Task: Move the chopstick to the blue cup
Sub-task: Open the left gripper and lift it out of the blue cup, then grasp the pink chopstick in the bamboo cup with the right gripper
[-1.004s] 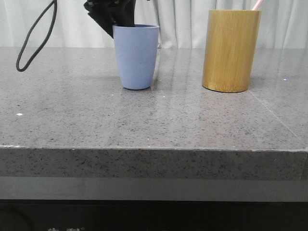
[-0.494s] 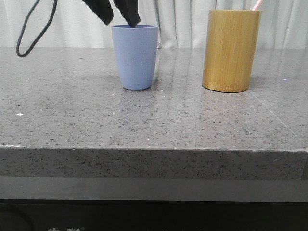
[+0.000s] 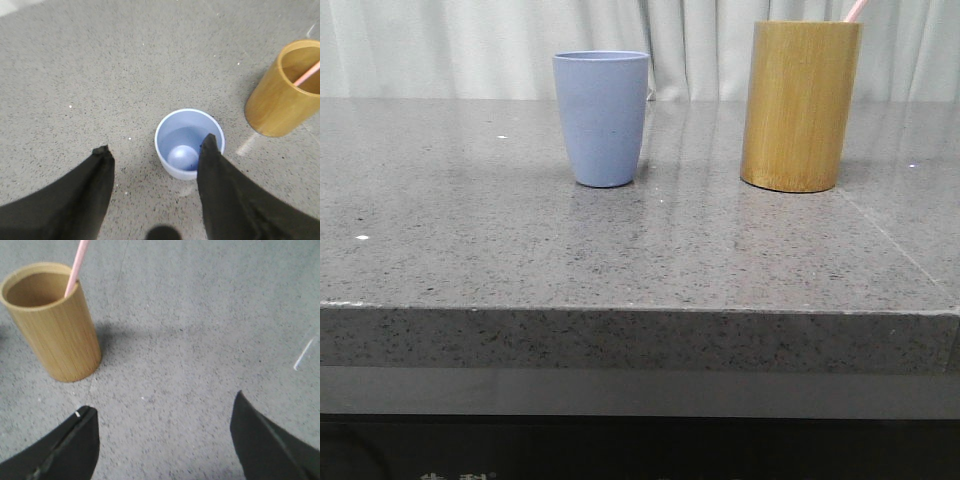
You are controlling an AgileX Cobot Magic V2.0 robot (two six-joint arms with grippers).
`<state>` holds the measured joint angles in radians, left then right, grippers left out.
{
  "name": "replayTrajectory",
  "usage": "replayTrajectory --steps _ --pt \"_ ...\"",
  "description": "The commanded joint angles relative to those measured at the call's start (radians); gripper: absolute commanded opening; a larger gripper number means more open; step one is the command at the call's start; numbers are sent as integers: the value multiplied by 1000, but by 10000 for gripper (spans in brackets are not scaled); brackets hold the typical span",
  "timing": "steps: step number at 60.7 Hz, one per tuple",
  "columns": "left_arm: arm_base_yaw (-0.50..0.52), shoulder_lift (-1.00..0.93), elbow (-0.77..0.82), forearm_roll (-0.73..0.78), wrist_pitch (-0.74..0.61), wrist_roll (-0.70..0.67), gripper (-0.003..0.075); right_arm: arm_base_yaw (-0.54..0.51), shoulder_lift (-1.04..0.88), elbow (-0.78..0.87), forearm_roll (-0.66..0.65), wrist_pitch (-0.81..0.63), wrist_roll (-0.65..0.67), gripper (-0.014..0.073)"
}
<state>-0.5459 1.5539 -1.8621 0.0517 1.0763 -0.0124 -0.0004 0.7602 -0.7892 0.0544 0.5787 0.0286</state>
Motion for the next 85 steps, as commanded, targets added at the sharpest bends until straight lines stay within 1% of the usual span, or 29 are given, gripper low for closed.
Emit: replayTrajectory --steps 1,7,17,23,29,34,43,48,61,72,78,82,85 --pt "-5 -168 150 2 -153 -12 377 -4 19 -44 40 -107 -5 558" --pt "-5 -303 358 0 -273 -17 377 -4 48 -44 115 -160 -5 558" --pt "-5 -502 640 -11 -395 -17 377 -4 116 -44 244 -246 -5 558" --pt "-5 -593 754 -15 -450 -17 377 -3 161 -49 308 -299 -5 558" --pt "-5 -654 832 -15 -499 -17 377 0 215 -83 342 -304 -5 558" --pt "-5 -680 853 -15 -511 -17 377 20 260 -132 342 -291 -8 558" --pt "-5 -684 856 -15 -519 -15 377 66 351 -241 342 -250 -60 558" --pt "-5 -681 856 -15 -520 -15 377 69 399 -299 343 -239 -68 558" --pt "-5 -671 856 -15 -523 -15 377 69 508 -406 393 -292 -68 558" --pt "-5 -661 856 -11 -524 -15 377 69 592 -450 467 -333 -68 558" --pt "-5 -661 856 -11 -528 -15 377 69 625 -464 484 -337 -68 558" --pt "-5 -661 856 -8 -528 -15 377 69 630 -465 484 -326 -68 528" --pt "-5 -661 856 -8 -528 -15 377 69 630 -465 484 -316 -71 475"
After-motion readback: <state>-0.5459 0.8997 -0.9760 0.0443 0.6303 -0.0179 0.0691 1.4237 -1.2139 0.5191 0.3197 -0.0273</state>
